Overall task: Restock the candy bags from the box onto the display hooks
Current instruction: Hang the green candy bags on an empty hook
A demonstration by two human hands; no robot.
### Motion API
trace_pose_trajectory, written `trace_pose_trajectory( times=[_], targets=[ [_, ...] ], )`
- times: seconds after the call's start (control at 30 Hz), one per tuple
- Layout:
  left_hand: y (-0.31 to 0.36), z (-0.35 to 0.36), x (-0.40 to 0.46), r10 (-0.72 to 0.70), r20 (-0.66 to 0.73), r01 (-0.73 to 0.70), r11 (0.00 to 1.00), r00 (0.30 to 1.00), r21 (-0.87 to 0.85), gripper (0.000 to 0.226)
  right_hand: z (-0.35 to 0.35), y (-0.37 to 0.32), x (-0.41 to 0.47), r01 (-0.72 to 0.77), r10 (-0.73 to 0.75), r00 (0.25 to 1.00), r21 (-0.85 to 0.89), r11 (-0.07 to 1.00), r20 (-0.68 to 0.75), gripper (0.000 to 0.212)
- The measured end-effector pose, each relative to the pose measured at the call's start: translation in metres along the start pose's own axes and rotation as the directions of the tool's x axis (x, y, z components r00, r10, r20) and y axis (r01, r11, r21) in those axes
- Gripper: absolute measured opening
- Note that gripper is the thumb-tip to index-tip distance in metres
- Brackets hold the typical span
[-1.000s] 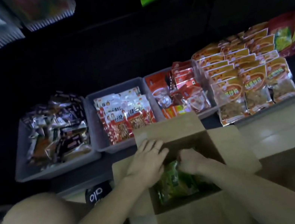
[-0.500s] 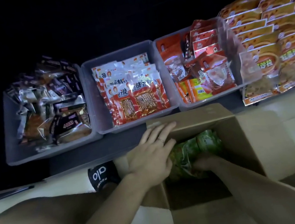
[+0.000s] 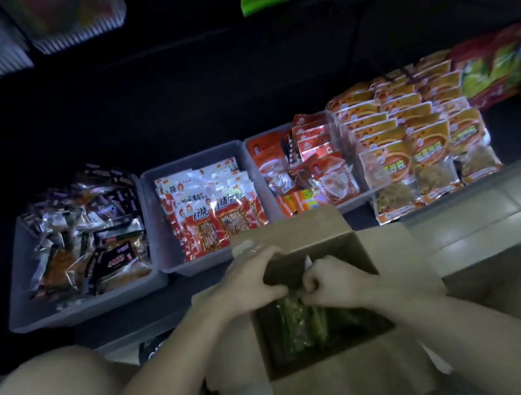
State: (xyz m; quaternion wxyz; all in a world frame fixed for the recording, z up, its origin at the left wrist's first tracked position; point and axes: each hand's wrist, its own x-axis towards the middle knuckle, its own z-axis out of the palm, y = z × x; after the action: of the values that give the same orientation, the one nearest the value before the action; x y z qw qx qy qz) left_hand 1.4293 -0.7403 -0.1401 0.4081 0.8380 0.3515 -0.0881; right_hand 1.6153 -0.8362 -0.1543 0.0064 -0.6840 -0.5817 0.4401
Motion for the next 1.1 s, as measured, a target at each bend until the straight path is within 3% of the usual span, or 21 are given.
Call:
trace_pose_trajectory(
  times=[0.17,0.33,0.47,0.53,0.63,0.73,0.87,0.97,1.1],
  targets=[
    [0.050,-0.036,-0.014,0.017,-0.046,-0.029,0.961,0.999,-0.275,0.089,-0.078,-0.033,-0.072,0.206,-0.181,0.967,0.130,0.970,-0.176,0.034],
    [0.106,-0.073,-0.028,0.095,-0.186,-0.183,0.817,0.978,-0.547,0.045,-0.157,-0.077,-0.137,0.411,-0.344,0.895,0.227,0.883,-0.284,0.038],
    [0.140,-0.106,-0.041,0.097,-0.354,-0.306,0.739,0.930,-0.600,0.027,-0.207,-0.091,-0.167,0.506,-0.374,0.839,0.316,0.802,-0.394,0.028],
    [0.154,-0.121,-0.046,0.080,-0.442,-0.349,0.742,0.894,-0.572,0.019,-0.225,-0.092,-0.178,0.550,-0.343,0.808,0.406,0.729,-0.479,0.023],
    [0.171,-0.138,-0.051,0.054,-0.551,-0.420,0.710,0.833,-0.565,0.009,-0.241,-0.083,-0.182,0.575,-0.206,0.792,0.589,0.568,-0.575,0.059],
    [0.185,-0.154,-0.055,0.037,-0.620,-0.483,0.663,0.784,-0.571,0.011,-0.243,-0.076,-0.171,0.607,-0.096,0.765,0.663,0.439,-0.637,0.047],
    [0.203,-0.173,-0.054,0.009,-0.687,-0.527,0.649,0.727,-0.549,0.014,-0.238,-0.078,-0.156,0.591,-0.071,0.756,0.630,0.504,-0.651,0.027],
    [0.217,-0.187,-0.048,0.010,-0.710,-0.547,0.645,0.704,-0.533,0.015,-0.248,-0.091,-0.151,0.641,-0.023,0.685,0.588,0.493,-0.728,0.021],
    [0.239,-0.208,-0.038,0.015,-0.723,-0.569,0.629,0.691,-0.530,0.013,-0.276,-0.107,-0.146,0.695,0.087,0.601,0.574,0.434,-0.794,0.038]
  ],
)
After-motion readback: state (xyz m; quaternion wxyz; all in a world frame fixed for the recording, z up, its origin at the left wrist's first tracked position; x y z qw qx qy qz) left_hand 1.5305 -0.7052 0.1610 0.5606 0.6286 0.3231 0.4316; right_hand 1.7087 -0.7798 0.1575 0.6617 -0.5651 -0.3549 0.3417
